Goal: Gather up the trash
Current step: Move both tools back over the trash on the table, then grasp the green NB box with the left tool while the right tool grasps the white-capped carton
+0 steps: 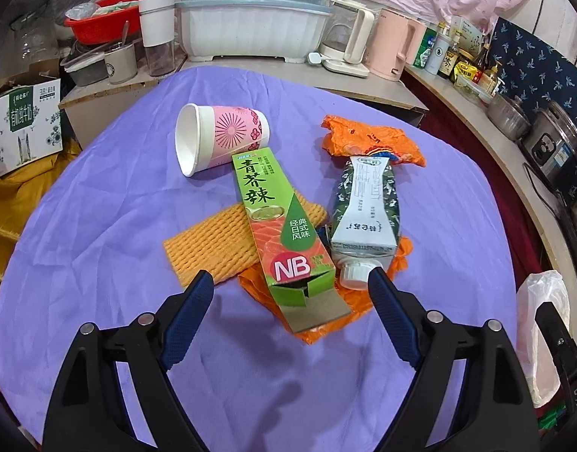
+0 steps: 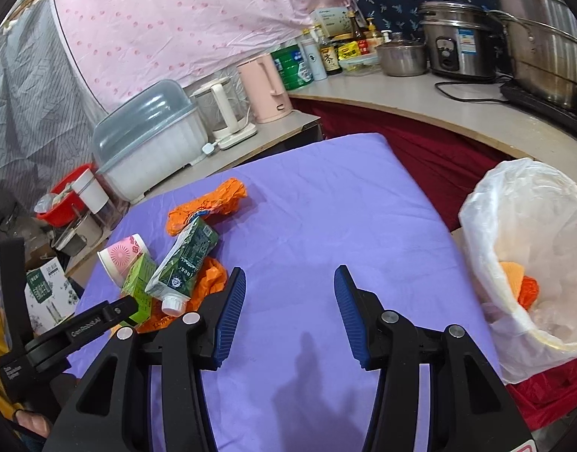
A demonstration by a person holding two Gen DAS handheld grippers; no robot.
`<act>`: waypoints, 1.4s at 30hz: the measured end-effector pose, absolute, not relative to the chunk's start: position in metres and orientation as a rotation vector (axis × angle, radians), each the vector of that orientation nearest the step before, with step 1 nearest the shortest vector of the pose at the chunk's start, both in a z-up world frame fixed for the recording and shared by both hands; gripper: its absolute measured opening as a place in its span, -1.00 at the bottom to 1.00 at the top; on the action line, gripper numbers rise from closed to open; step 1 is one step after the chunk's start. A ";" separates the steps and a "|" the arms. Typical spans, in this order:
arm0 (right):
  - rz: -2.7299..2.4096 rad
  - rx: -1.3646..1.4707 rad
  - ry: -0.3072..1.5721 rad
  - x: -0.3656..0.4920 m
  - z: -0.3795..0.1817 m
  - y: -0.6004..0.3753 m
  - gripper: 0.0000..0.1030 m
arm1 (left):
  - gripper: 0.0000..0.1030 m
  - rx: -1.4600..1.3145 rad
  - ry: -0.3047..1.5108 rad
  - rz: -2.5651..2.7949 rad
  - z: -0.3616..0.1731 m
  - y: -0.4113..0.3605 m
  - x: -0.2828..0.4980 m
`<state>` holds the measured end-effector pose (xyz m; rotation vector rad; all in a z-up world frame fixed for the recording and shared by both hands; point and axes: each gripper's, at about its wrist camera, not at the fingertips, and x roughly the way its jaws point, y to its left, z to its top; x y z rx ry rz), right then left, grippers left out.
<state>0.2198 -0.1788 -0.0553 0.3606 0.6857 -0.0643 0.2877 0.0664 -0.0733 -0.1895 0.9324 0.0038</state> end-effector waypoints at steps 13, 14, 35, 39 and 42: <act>0.021 0.357 0.730 0.263 -0.068 -0.138 -0.07 | -0.21 -0.167 0.976 -0.080 -0.092 0.078 0.300; 0.031 0.358 0.732 0.265 -0.068 -0.134 -0.07 | -0.21 -0.168 0.973 -0.084 -0.091 0.081 0.298; 0.073 0.207 0.798 0.310 -0.091 -0.027 0.27 | -0.28 -0.290 0.973 -0.132 -0.086 0.160 0.280; 0.040 0.191 0.824 0.319 -0.103 -0.023 0.27 | -0.28 -0.299 0.974 -0.138 -0.089 0.164 0.281; 0.009 0.175 0.831 0.323 -0.108 -0.022 0.27 | -0.28 -0.307 0.978 -0.142 -0.091 0.166 0.281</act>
